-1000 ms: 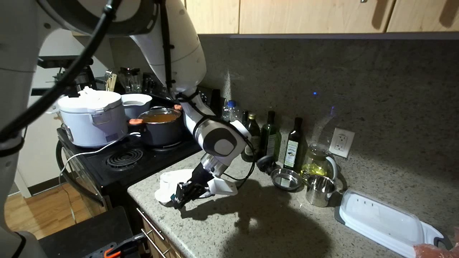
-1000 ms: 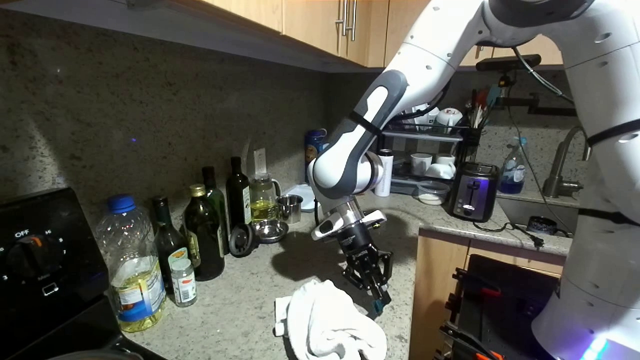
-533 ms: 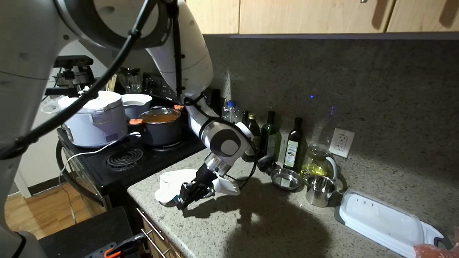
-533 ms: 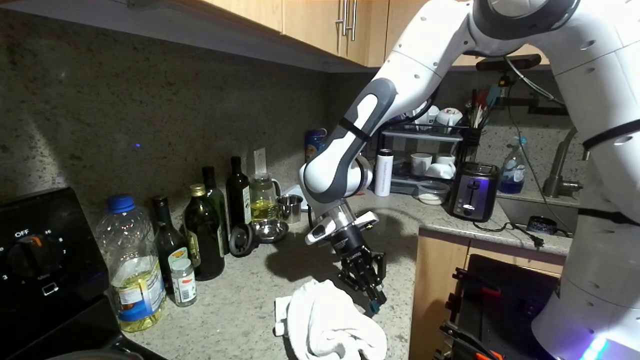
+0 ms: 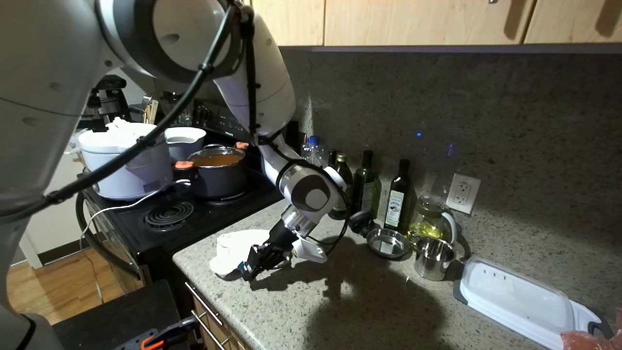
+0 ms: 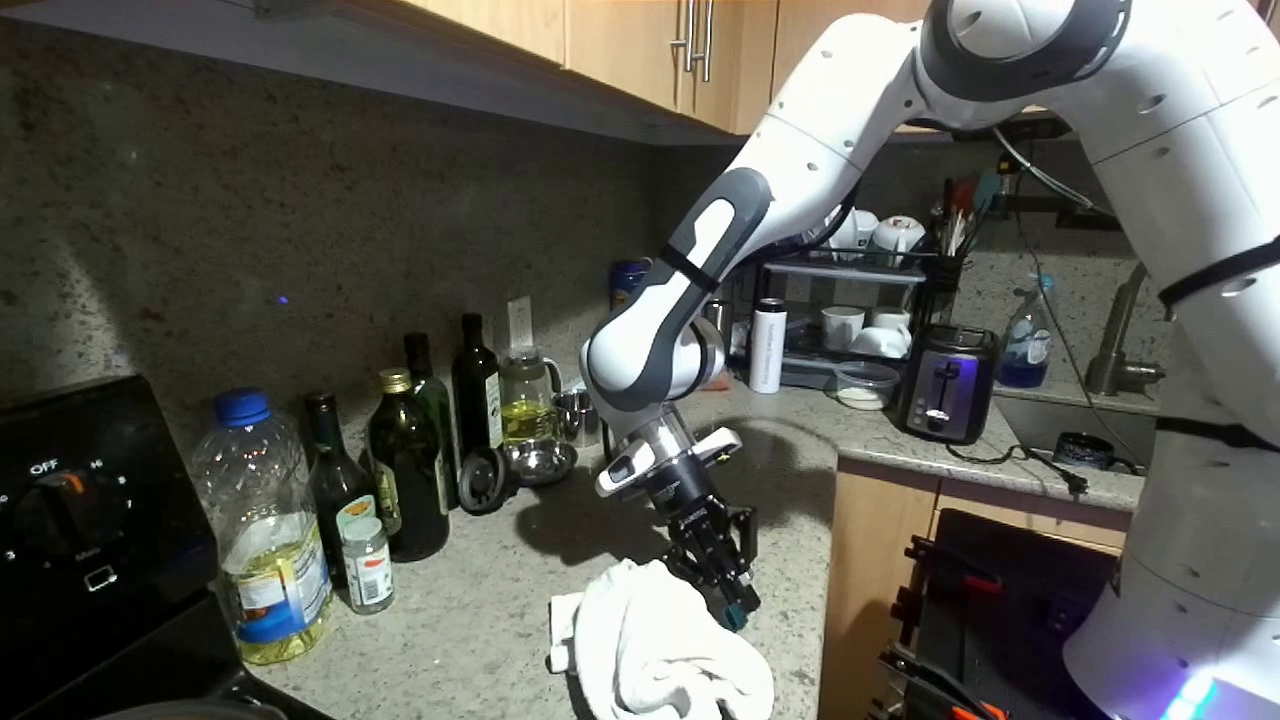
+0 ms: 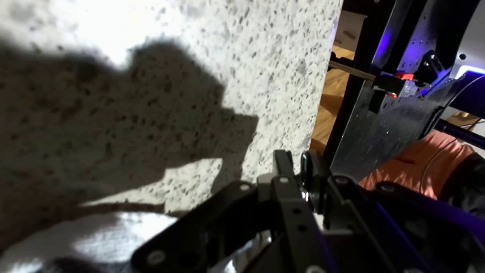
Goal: Put the peg on the cloth
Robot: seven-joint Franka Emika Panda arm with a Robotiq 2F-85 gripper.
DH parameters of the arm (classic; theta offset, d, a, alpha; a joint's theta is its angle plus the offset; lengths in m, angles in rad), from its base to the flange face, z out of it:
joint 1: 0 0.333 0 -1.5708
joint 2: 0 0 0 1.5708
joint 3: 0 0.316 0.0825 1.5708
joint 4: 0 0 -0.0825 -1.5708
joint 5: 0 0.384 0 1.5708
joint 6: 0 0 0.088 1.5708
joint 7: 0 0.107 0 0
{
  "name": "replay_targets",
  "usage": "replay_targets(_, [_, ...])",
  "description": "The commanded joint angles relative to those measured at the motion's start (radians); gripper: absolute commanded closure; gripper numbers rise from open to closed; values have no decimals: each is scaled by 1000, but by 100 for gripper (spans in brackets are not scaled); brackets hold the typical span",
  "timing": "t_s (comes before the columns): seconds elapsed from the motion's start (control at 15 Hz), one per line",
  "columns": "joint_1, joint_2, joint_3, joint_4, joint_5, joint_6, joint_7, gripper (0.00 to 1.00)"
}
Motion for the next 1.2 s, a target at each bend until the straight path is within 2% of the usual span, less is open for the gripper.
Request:
replay_targets(0.0, [12, 26, 6, 51, -26, -54, 40, 96])
replay_targets(1.13, [24, 57, 8, 90, -96, -92, 90, 96])
